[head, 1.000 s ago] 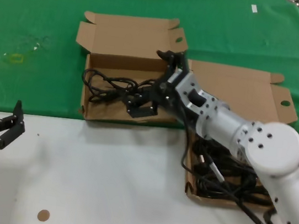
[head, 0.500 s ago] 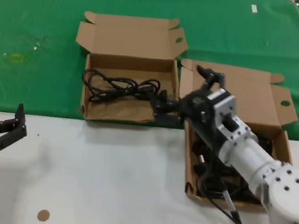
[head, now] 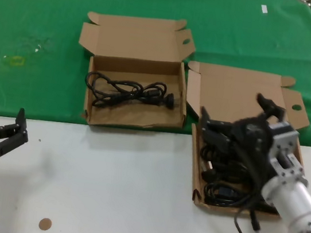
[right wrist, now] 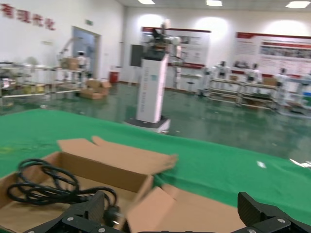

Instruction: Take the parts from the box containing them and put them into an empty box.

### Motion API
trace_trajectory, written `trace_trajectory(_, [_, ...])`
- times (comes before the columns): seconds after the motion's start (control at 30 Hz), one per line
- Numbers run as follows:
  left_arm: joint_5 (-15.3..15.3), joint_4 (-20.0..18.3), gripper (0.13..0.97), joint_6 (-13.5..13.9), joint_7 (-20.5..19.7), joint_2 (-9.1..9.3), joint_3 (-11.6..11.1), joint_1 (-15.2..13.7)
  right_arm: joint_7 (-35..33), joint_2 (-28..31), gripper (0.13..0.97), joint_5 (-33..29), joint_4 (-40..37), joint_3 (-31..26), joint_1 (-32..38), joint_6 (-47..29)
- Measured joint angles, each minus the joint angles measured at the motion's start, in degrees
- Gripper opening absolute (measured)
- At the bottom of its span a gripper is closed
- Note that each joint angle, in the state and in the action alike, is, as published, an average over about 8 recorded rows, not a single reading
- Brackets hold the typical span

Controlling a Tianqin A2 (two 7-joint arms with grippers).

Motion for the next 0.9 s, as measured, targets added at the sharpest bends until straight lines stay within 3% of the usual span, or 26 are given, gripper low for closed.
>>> trace_trajectory(0.3, [0.0,0.0,0.966,0.0,0.0,0.00,0.0,0.0,-0.3,0.7,0.966,4.0,4.2,3.3,-6.2,4.5])
trace_trajectory(0.9, [0.0,0.0,0.966,0.0,0.0,0.00,0.0,0.0,-0.4,0.7,0.966,4.3,4.4,3.5,-6.6,4.8])
